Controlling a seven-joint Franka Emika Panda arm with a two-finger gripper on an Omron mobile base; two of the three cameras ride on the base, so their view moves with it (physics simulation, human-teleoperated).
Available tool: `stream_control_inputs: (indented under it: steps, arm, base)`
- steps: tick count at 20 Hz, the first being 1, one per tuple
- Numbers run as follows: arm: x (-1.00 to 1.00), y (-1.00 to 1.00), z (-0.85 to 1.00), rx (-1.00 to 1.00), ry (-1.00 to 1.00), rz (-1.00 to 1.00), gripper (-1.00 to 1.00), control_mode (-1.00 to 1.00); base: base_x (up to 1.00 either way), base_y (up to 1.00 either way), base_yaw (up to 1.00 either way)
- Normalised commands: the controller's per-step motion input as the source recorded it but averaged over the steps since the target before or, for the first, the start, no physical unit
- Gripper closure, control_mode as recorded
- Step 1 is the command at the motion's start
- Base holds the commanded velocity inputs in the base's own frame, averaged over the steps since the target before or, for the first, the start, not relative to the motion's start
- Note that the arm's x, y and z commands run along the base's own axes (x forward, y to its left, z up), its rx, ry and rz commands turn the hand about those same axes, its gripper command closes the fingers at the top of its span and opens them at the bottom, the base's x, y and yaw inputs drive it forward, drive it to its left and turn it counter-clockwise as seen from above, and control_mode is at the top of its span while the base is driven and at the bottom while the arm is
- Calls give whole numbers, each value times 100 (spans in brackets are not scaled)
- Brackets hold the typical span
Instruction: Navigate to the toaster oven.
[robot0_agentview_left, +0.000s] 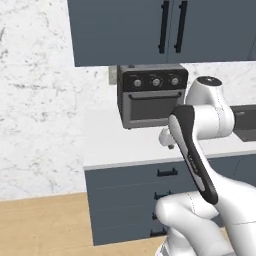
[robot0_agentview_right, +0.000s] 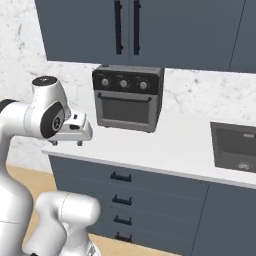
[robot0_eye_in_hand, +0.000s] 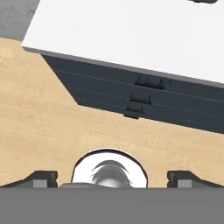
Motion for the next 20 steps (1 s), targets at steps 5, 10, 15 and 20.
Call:
stream_control_inputs:
  steps: [5, 10, 15, 20]
  arm:
    - [0, 0, 0, 0, 0, 0, -100, 100]
    - [0, 0, 0, 0, 0, 0, -100, 100]
    - [0, 0, 0, 0, 0, 0, -100, 100]
    - [0, 0, 0, 0, 0, 0, -100, 100]
  base:
    - [72, 8, -6]
    - [69, -4, -1]
    - [53, -17, -1]
    - [32, -27, -1]
